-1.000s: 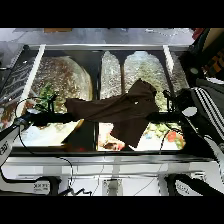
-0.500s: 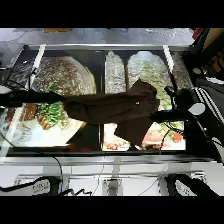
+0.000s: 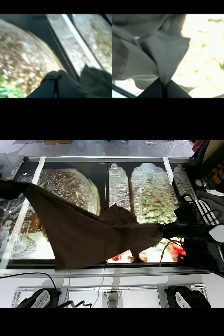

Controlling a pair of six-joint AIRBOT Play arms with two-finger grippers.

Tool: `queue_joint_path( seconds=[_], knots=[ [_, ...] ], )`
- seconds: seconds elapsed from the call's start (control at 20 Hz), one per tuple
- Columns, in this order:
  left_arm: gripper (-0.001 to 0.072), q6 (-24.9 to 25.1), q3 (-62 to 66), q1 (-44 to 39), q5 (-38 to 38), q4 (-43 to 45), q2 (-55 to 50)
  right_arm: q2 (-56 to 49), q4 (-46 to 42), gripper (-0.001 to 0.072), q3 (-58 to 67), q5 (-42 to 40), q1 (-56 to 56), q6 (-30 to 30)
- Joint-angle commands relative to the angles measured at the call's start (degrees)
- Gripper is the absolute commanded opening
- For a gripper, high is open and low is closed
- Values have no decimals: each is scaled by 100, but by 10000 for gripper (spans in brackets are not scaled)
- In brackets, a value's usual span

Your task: Fold the clothes and pants, and hang the long-sleeved shirts on hangers.

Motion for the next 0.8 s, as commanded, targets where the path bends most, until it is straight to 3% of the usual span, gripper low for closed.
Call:
queue_joint_path(
  seconds=[0.0, 0.3, 0.6, 0.65, 0.7, 0.75],
  knots=[
    [19, -9, -7, 11, 739, 68, 37, 348, -50, 17, 4, -48, -2, 118],
    [19, 15, -107, -623, 1145, 44, -1453, 26, -17, 17, -302, -1386, -2, 127],
    [35, 13, -107, -1926, 3971, 74, -2559, -1093, 188, 17, -595, -2481, 0, 153],
    [225, 13, -107, -2039, 4172, 236, -2586, -1281, 304, 17, -595, -2614, 0, 155],
    [587, 9, -107, -2085, 4179, 468, -2588, -1451, 428, 17, -595, -2704, 0, 155],
    [689, -101, -107, -2087, 4061, 608, -2579, -1578, 501, 17, -595, -2734, 0, 153]
  ],
)
